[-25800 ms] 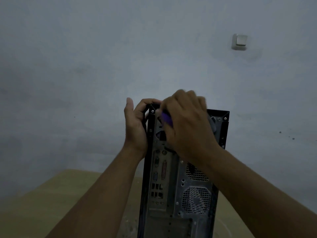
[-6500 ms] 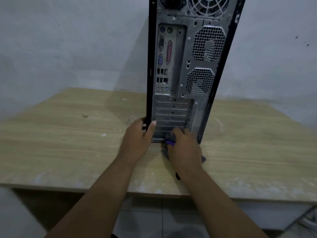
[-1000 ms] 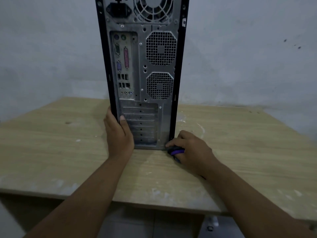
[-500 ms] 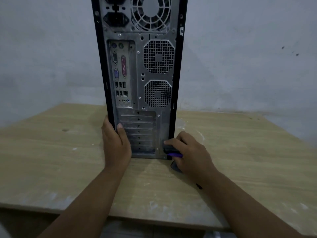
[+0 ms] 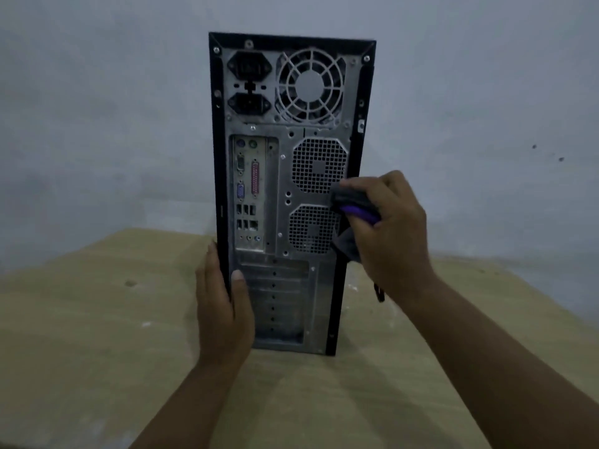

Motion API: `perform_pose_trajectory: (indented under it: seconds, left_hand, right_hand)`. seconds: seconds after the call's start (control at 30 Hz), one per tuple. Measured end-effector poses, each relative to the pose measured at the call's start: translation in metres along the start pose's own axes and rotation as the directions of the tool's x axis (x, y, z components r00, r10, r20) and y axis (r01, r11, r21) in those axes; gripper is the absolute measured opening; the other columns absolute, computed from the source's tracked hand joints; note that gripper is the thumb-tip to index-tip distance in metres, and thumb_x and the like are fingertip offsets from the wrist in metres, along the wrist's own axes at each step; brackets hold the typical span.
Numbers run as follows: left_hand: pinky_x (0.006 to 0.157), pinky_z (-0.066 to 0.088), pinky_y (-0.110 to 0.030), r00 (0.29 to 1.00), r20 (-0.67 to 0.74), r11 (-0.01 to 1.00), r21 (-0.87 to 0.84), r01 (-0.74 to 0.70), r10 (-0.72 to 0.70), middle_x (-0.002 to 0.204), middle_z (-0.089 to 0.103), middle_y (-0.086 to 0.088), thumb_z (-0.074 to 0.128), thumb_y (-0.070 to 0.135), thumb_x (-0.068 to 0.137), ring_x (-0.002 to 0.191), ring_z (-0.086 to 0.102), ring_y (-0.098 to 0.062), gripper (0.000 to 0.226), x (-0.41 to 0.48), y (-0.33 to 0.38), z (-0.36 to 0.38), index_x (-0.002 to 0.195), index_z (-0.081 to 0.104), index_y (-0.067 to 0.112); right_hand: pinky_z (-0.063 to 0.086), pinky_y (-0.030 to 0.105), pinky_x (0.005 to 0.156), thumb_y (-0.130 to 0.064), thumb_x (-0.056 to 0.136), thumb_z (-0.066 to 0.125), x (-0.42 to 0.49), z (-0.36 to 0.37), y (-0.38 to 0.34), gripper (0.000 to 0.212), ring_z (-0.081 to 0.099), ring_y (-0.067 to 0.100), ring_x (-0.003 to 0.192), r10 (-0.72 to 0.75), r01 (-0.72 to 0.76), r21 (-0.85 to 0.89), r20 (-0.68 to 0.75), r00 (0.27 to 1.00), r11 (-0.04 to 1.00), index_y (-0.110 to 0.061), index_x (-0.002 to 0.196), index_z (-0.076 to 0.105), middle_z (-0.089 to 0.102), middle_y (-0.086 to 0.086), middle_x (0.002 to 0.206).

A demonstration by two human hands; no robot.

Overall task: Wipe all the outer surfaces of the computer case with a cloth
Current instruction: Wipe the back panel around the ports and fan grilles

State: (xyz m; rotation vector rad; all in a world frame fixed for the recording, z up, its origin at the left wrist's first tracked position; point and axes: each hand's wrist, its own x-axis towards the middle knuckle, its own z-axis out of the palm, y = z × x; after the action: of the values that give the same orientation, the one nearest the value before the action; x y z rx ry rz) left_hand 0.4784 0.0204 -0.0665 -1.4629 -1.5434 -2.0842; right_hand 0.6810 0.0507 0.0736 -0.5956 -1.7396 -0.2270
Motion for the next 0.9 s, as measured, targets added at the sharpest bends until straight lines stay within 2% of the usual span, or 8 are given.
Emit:
perform_pose_trajectory:
  seconds: [0.17, 0.27, 0.4, 0.57, 0.67, 0.77, 0.83, 0.9]
  left_hand:
    - [0.116, 0.019, -0.009, 0.99, 0.03, 0.99, 0.027, -0.135, 0.135, 0.156, 0.032, -0.007, 0.03, 0.038, 0.105, 0.146, 0.028, -0.012, 0.06, 0.033, 0.016, -0.008, 0.156, 0.028, 0.007]
    - [0.115, 0.021, -0.009, 0.982, 0.03, 0.982, 0.018, -0.188, 0.188, 0.154, 0.033, -0.009, 0.032, 0.034, 0.106, 0.144, 0.03, -0.01, 0.057, 0.063, 0.034, -0.008, 0.155, 0.029, 0.006]
    - [0.116, 0.028, -0.019, 0.98, -0.015, 0.979, -0.047, -0.198, 0.197, 0.151, 0.034, -0.004, 0.035, 0.034, 0.105, 0.141, 0.033, -0.01, 0.054, 0.104, 0.065, -0.002, 0.154, 0.03, 0.011]
    - [0.101, 0.021, 0.005, 0.977, -0.05, 0.975, -0.066, -0.212, 0.209, 0.148, 0.037, -0.005, 0.039, 0.036, 0.107, 0.129, 0.033, 0.003, 0.05, 0.151, 0.097, -0.001, 0.151, 0.034, 0.014]
    - [0.098, 0.02, 0.007, 0.969, -0.019, 0.968, -0.045, -0.247, 0.246, 0.145, 0.04, -0.005, 0.038, 0.034, 0.108, 0.123, 0.032, 0.008, 0.048, 0.172, 0.103, 0.001, 0.15, 0.037, 0.012]
    - [0.106, 0.034, -0.014, 0.965, -0.002, 0.962, -0.078, -0.261, 0.261, 0.14, 0.048, -0.007, 0.032, 0.035, 0.109, 0.128, 0.042, -0.009, 0.048, 0.177, 0.097, 0.006, 0.149, 0.037, 0.011]
    - [0.104, 0.04, -0.031, 0.971, -0.007, 0.966, -0.097, -0.239, 0.239, 0.132, 0.052, -0.01, 0.029, 0.037, 0.109, 0.124, 0.049, -0.02, 0.048, 0.174, 0.091, 0.008, 0.145, 0.042, 0.009]
    - [0.104, 0.04, -0.028, 0.967, 0.004, 0.962, -0.106, -0.252, 0.254, 0.133, 0.053, -0.009, 0.029, 0.037, 0.108, 0.125, 0.049, -0.019, 0.049, 0.169, 0.086, 0.009, 0.145, 0.041, 0.009]
  right_hand:
    - [0.049, 0.038, 0.056, -0.007, 0.081, 0.059, -0.026, -0.002, 0.012, 0.032, 0.053, 0.022, 0.073, -0.078, 0.087, -0.048, 0.171, 0.982, 0.995, -0.009, 0.111, 0.069, 0.049, 0.004, 0.093]
    - [0.044, 0.028, 0.054, -0.014, 0.08, 0.058, -0.007, -0.014, 0.011, 0.031, 0.051, 0.018, 0.07, -0.129, 0.162, -0.1, 0.277, 0.952, 0.982, -0.013, 0.109, 0.069, 0.051, 0.001, 0.092]
    - [0.039, 0.011, 0.062, -0.007, 0.078, 0.059, 0.057, -0.027, 0.0, 0.027, 0.05, 0.008, 0.074, -0.074, 0.08, -0.057, 0.097, 0.992, 0.995, -0.016, 0.102, 0.068, 0.051, -0.001, 0.093]
    - [0.035, 0.01, 0.064, -0.006, 0.082, 0.061, 0.068, -0.024, 0.0, 0.019, 0.045, 0.008, 0.075, -0.116, 0.122, -0.086, 0.072, 0.991, 0.989, -0.013, 0.1, 0.066, 0.049, -0.002, 0.093]
    - [0.048, 0.024, 0.06, -0.011, 0.082, 0.059, 0.047, -0.019, 0.003, 0.023, 0.051, 0.016, 0.076, -0.15, 0.165, -0.126, 0.123, 0.981, 0.978, -0.007, 0.104, 0.067, 0.052, 0.003, 0.095]
    - [0.052, 0.031, 0.058, -0.018, 0.085, 0.052, 0.057, -0.026, -0.002, 0.024, 0.055, 0.019, 0.075, -0.188, 0.207, -0.132, 0.139, 0.972, 0.969, -0.013, 0.104, 0.067, 0.053, 0.004, 0.097]
    - [0.049, 0.023, 0.064, -0.011, 0.085, 0.054, 0.08, -0.029, -0.01, 0.017, 0.057, 0.017, 0.076, -0.115, 0.115, -0.022, -0.016, 0.993, 0.993, -0.021, 0.097, 0.061, 0.055, 0.006, 0.099]
    - [0.042, 0.011, 0.067, -0.003, 0.084, 0.06, 0.111, -0.032, -0.014, 0.019, 0.054, 0.013, 0.081, 0.033, -0.03, 0.018, -0.198, 0.98, 0.999, -0.021, 0.092, 0.058, 0.058, 0.009, 0.099]
